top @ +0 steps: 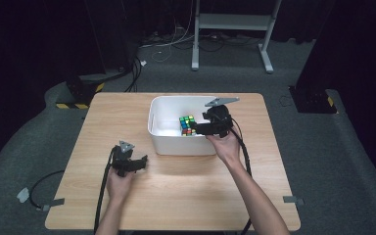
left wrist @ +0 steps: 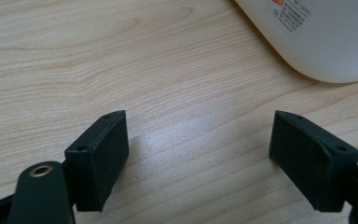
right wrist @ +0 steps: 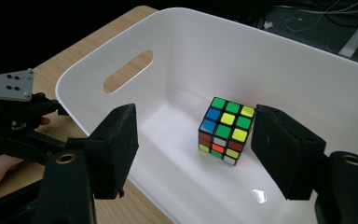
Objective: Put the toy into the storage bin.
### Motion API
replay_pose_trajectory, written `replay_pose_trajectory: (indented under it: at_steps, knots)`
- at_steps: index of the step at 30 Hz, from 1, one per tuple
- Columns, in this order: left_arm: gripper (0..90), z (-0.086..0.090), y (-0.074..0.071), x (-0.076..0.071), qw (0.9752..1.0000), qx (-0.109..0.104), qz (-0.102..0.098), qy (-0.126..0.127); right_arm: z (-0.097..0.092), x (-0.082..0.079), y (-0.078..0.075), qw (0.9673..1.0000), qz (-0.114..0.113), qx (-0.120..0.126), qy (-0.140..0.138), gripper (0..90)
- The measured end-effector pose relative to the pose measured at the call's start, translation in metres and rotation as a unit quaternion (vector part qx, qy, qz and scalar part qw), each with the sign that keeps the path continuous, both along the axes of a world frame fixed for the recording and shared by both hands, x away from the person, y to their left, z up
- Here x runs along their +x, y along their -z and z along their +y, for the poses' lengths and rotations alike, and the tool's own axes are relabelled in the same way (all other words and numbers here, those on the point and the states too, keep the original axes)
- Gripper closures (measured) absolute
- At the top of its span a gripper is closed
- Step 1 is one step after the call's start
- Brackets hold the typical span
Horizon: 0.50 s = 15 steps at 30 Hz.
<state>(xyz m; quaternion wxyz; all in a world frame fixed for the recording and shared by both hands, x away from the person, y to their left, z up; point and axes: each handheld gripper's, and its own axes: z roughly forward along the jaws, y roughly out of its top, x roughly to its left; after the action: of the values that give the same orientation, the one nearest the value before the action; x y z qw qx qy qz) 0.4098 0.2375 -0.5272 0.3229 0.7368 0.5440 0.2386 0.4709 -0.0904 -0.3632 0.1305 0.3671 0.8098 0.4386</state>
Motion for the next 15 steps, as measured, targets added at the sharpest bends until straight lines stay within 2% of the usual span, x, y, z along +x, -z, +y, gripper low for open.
replay_pose_trajectory:
  at_steps: [15]
  knots:
    - [19.8, 0.0, 0.0, 0.0, 1.0, 0.0, 0.0, 0.0, -0.013, -0.008, -0.009, 0.9996, -0.021, 0.02, 0.008, 32.1]
